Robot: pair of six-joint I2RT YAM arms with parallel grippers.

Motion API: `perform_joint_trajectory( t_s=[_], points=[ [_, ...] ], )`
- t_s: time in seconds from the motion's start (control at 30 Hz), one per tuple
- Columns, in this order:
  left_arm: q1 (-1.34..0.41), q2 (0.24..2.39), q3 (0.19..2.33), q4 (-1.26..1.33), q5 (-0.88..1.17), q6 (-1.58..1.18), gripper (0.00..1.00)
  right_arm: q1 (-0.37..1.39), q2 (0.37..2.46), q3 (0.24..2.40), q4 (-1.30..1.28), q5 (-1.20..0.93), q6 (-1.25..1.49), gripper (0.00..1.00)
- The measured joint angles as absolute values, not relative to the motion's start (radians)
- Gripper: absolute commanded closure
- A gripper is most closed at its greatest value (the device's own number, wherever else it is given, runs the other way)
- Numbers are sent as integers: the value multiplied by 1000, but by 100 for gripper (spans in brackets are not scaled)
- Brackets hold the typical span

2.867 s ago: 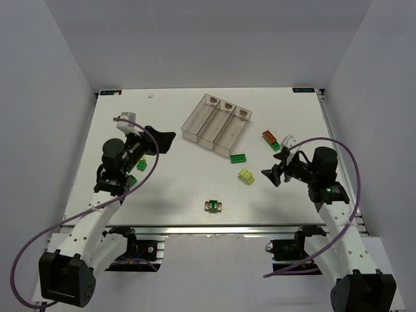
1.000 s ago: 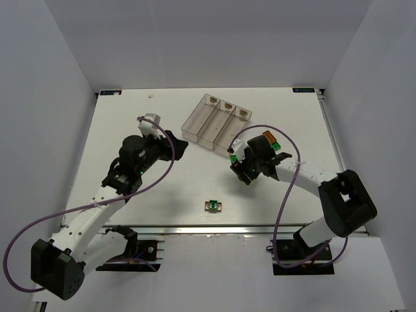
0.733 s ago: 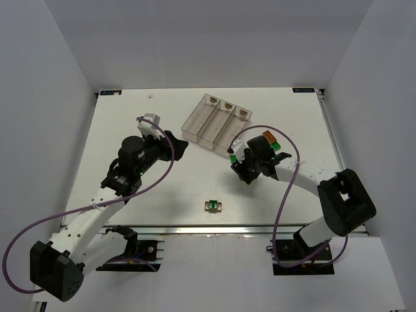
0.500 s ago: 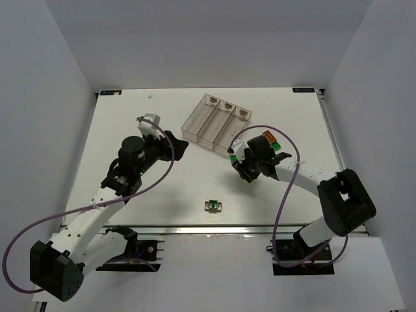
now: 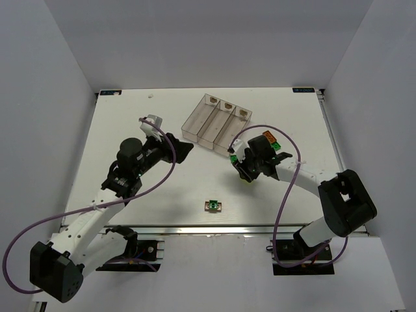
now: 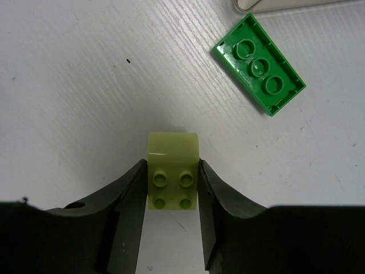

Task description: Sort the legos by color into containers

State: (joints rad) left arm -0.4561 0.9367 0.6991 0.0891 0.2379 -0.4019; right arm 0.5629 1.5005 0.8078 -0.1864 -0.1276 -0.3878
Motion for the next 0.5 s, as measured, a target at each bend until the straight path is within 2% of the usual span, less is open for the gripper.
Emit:
perform_joint_trajectory(
  t_s=[0.17, 0.3, 0.5],
  points=[
    [-457, 921, 659, 194, 337, -430, 18, 542, 1447, 808, -206, -193, -353, 97],
    [-460, 923, 566, 414, 440, -530, 18, 525, 1375, 816, -217, -272, -313, 98],
    [-463, 1010, 577, 545, 477, -612, 18, 524, 1320, 882, -257, -385, -257, 100]
  ],
)
